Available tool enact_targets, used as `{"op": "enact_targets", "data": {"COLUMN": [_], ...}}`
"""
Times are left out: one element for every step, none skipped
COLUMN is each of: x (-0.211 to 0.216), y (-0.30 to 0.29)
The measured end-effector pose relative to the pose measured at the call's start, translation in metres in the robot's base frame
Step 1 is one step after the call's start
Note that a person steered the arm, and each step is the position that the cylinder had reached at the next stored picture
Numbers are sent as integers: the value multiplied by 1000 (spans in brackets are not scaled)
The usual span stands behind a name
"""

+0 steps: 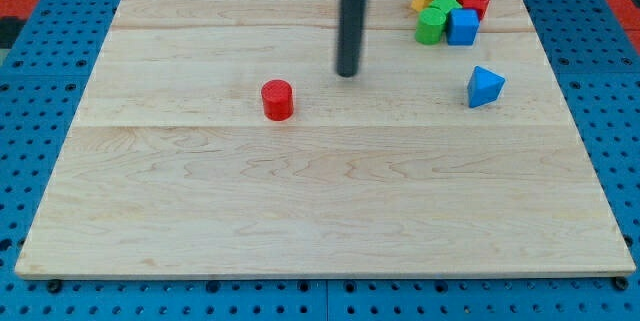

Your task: Nudge the red circle a bit right

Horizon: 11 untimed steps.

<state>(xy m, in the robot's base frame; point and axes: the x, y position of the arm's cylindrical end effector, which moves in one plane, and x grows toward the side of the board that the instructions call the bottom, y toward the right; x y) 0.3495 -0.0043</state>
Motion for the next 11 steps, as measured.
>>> {"op": "enact_targets", "data": {"x": [-2,24,86,72,59,59,59,48,44,59,80], "y": [-82,-124,-116,-126,-139,-139,-125,-109,-67,-60,-63]}}
